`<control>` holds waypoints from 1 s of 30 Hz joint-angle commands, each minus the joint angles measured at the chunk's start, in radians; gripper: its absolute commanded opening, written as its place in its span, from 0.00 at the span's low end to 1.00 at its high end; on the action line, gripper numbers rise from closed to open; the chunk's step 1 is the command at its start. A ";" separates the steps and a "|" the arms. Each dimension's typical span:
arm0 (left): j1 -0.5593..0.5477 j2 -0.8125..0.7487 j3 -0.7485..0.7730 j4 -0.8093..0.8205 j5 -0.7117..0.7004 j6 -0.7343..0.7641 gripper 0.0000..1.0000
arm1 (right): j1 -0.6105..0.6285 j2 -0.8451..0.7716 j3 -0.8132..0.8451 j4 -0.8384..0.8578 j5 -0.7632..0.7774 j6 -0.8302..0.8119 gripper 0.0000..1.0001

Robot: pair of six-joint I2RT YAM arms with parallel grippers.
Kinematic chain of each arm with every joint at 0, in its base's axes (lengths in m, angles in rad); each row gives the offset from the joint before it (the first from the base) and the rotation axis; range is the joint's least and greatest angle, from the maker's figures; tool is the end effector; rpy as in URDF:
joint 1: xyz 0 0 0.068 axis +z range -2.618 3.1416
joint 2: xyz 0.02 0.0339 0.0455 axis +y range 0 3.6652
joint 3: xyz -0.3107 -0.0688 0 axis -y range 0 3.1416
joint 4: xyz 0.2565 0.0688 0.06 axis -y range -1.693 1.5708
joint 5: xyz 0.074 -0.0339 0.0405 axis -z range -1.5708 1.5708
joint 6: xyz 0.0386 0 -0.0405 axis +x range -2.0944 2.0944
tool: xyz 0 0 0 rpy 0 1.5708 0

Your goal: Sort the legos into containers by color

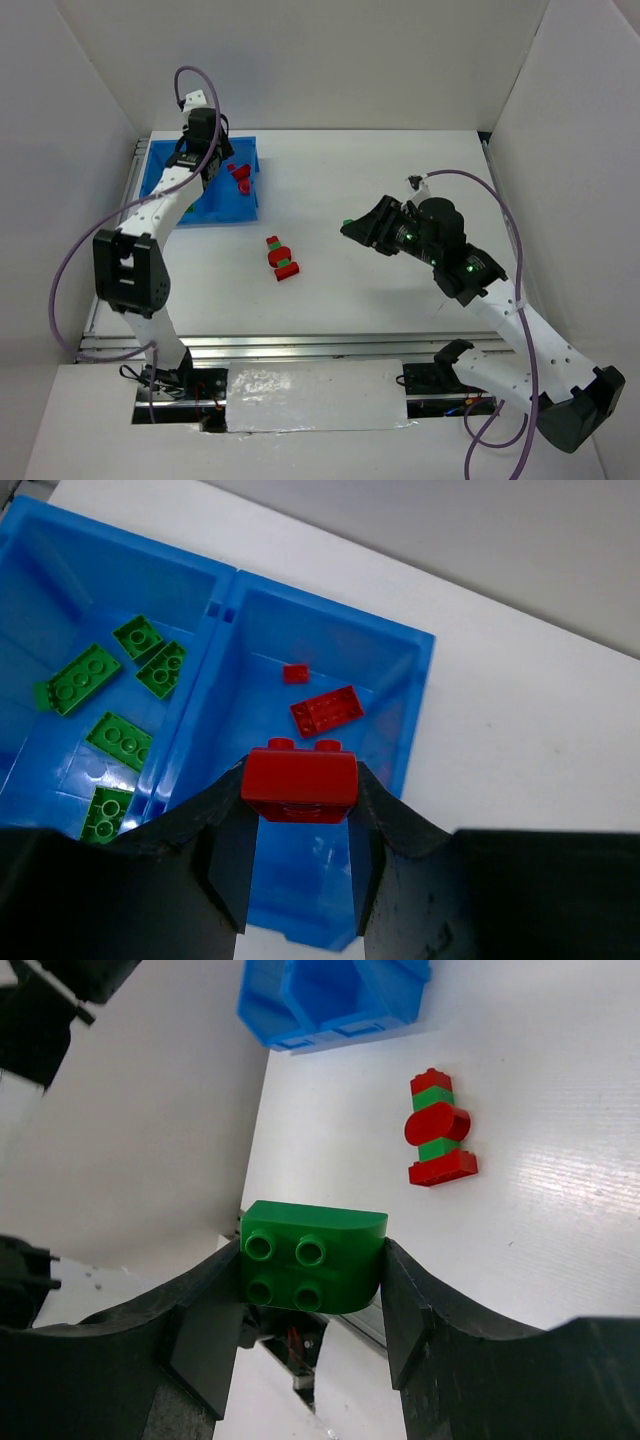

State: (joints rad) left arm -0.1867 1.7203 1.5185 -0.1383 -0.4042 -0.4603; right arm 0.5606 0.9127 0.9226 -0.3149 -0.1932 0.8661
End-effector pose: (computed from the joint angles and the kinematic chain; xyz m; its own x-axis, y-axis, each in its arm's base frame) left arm 0.4281 -0.0654 0.3916 -0.2076 -0.3764 -0.9029 -0.3191 0.8986 -0.3012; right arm 0.1592 0.1087 0.3883 -0.6804 0.4556 -0.5740 -0.2448 0.5970 0.7640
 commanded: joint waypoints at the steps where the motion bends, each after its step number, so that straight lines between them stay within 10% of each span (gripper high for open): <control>1: 0.026 0.132 0.159 -0.145 -0.031 -0.087 0.30 | 0.009 0.005 -0.002 0.003 0.029 -0.052 0.00; 6: 0.050 0.211 0.189 -0.138 0.033 -0.106 0.56 | 0.012 0.032 -0.004 0.017 0.009 -0.065 0.00; 9: 0.064 0.223 0.196 -0.145 0.038 -0.124 0.99 | 0.012 0.049 -0.002 0.028 -0.006 -0.068 0.00; 14: 0.072 0.124 0.146 -0.130 0.102 -0.100 1.00 | 0.012 0.083 0.001 0.045 -0.026 -0.075 0.00; 18: 0.061 -0.249 -0.266 0.157 0.545 -0.035 1.00 | 0.009 0.121 0.022 0.069 -0.087 -0.070 0.00; 21: -0.066 -0.541 -0.661 0.718 0.776 0.084 1.00 | 0.008 0.123 0.025 0.114 -0.169 -0.030 0.00; 30: -0.434 -0.813 -0.923 0.876 0.981 0.236 1.00 | 0.022 0.117 -0.036 0.377 -0.429 0.138 0.02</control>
State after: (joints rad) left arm -0.5755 0.9291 0.6407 0.5835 0.4511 -0.3084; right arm 0.5720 1.0439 0.9131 -0.1329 -0.4778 0.9211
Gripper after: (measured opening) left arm 0.995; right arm 0.587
